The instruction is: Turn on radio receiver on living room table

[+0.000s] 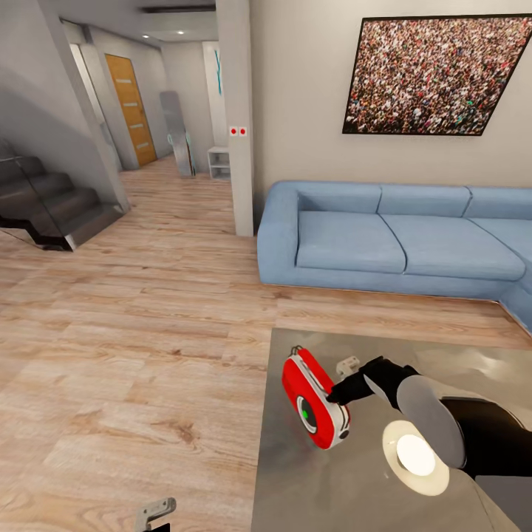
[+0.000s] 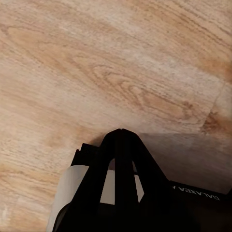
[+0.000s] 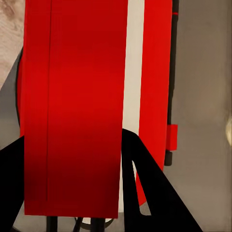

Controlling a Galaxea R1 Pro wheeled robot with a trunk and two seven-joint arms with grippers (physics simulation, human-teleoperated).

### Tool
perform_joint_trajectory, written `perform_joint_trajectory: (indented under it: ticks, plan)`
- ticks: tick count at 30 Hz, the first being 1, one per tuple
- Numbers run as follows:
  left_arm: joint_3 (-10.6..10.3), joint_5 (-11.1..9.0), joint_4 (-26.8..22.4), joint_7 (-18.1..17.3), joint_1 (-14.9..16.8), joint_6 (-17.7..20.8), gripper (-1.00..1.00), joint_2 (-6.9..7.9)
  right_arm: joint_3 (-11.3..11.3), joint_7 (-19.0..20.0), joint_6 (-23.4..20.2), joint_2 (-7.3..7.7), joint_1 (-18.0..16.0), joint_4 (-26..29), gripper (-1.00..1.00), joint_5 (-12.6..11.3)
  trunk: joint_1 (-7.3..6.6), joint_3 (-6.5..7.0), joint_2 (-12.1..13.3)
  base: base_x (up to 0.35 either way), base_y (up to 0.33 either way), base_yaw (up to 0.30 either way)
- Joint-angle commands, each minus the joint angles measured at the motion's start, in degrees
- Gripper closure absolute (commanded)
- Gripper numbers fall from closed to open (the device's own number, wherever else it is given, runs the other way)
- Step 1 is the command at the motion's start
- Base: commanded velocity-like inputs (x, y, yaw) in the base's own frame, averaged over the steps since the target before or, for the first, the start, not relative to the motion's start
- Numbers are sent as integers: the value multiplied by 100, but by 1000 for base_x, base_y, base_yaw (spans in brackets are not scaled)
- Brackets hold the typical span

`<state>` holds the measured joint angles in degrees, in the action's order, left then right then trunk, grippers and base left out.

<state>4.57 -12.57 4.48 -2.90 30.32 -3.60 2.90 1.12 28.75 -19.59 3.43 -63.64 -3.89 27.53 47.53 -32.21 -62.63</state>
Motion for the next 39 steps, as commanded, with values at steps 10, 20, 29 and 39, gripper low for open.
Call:
perform_joint_trajectory:
  ticks: [10, 20, 29, 39]
  plan:
    - [0, 0, 0, 0, 0, 0, 100, 0, 292, -198, -23, -1, -1, 0, 100, -28, 154, -125, -281, 0, 0, 0]
    - [-26, 16, 0, 7, -26, -26, 100, -33, 253, -281, -21, -34, -8, -15, 100, -30, 154, -126, -281, 0, 0, 0]
    - [-1, -9, 0, -9, -74, -27, 100, -87, 175, -291, 16, -63, -2, -16, 100, -11, 154, -126, -281, 0, 0, 0]
    - [-2, -9, 0, -9, -77, -27, 100, -84, 103, -291, 0, -66, -4, -14, 100, -11, 198, -162, -361, 0, 0, 0]
